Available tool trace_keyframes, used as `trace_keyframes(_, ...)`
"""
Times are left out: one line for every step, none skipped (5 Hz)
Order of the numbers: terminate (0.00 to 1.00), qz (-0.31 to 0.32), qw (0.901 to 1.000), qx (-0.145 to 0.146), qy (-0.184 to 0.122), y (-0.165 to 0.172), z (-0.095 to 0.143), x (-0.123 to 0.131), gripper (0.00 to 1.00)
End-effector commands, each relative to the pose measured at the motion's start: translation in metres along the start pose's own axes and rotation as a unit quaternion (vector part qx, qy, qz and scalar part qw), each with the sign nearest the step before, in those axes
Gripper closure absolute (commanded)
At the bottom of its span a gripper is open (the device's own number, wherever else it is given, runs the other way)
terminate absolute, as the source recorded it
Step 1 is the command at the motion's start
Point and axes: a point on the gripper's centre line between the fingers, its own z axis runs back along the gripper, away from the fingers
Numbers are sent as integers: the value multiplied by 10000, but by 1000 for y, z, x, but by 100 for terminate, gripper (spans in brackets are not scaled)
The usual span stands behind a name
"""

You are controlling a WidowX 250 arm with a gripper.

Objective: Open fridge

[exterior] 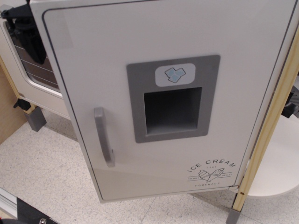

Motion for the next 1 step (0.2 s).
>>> trace_keyframes(100, -512, 9983, -288, -41, -8, 8, -41, 0)
